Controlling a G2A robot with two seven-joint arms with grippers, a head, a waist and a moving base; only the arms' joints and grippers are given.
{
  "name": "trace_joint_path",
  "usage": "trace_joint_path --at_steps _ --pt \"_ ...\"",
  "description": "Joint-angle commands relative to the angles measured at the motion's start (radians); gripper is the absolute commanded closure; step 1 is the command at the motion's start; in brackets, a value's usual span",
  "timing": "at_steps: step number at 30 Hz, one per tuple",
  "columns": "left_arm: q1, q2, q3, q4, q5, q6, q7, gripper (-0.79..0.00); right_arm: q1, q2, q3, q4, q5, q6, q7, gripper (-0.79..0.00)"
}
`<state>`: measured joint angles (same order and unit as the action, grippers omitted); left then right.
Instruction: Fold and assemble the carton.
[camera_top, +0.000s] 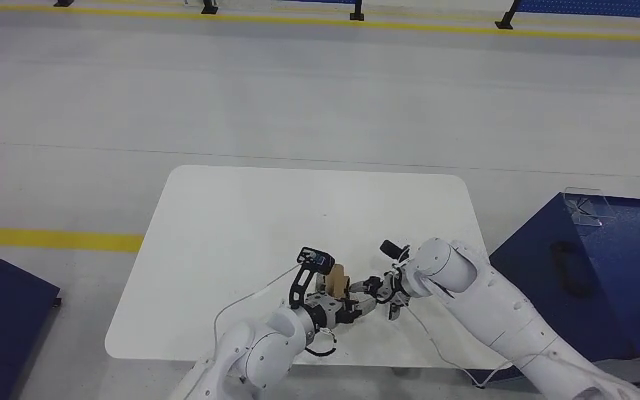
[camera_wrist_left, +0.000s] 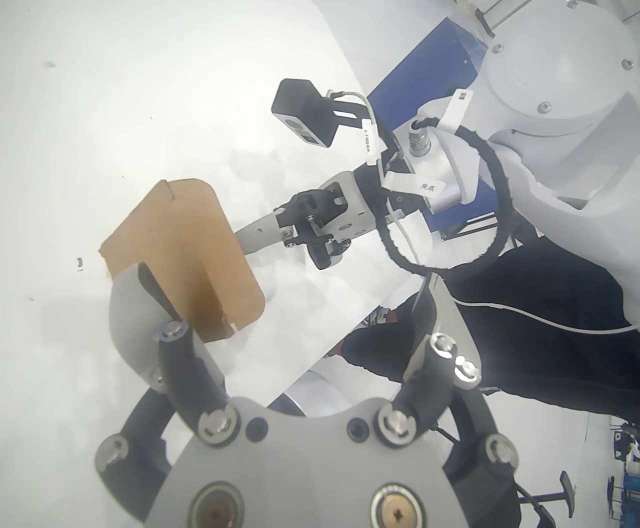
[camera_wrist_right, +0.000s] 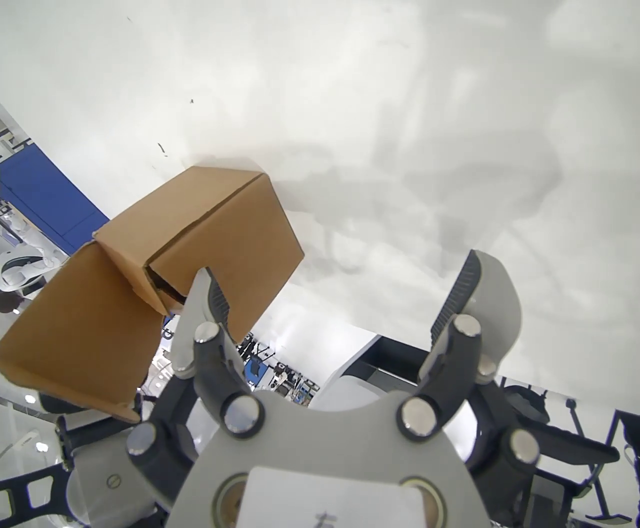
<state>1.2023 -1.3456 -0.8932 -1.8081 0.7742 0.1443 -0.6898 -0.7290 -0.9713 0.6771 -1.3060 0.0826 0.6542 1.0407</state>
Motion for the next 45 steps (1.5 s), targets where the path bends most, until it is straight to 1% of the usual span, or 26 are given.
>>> trace_joint_path --at_steps 1,5,8,14,18,25,30,33,38,42,45 --pt "-0.01 -0.003 0.01 0.011 0.0 0.001 0.001 -0.785 0.003 -0.003 -0.002 0.005 0.002 -0.004 0.001 -0.785" --pt "-0.027 -0.008 0.021 0.03 -0.005 0.008 -0.004 -0.785 0.005 -0.005 0.009 0.016 0.015 -0.021 0.001 -0.785" --pt "-0.035 -0.011 0.022 0.042 -0.011 0.016 -0.007 -0.785 -0.004 -0.003 0.029 0.007 0.023 -0.054 -0.022 -0.785" --pt "-0.038 -0.013 0.021 0.051 -0.012 0.025 -0.014 -0.785 -0.056 0.023 0.107 -0.036 0.046 -0.167 -0.03 -0.785" --pt "-0.034 -0.013 0.019 0.052 -0.012 0.024 -0.016 -0.785 -0.097 0.041 0.152 -0.089 0.048 -0.213 -0.022 -0.785" --pt "-0.028 -0.014 0.018 0.056 -0.014 0.02 -0.017 -0.785 -0.14 0.05 0.167 -0.16 -0.002 -0.188 -0.062 -0.785" --pt "-0.027 -0.015 0.015 0.059 -0.018 0.021 -0.019 -0.785 -0.145 0.05 0.178 -0.164 -0.003 -0.183 -0.061 -0.785" --pt "-0.028 -0.015 0.013 0.062 -0.02 0.02 -0.018 -0.785 -0.145 0.053 0.203 -0.149 0.005 -0.178 -0.071 -0.785" --pt "-0.036 -0.019 0.02 0.08 -0.024 0.026 -0.018 -0.785 -0.154 0.066 0.254 -0.143 0.017 -0.196 -0.04 -0.785" --pt "-0.04 -0.022 0.024 0.086 -0.026 0.03 -0.022 -0.785 -0.174 0.073 0.258 -0.173 -0.02 -0.222 -0.021 -0.785" --pt "-0.042 -0.023 0.027 0.088 -0.026 0.034 -0.022 -0.785 -0.184 0.073 0.251 -0.19 -0.045 -0.221 -0.03 -0.785"
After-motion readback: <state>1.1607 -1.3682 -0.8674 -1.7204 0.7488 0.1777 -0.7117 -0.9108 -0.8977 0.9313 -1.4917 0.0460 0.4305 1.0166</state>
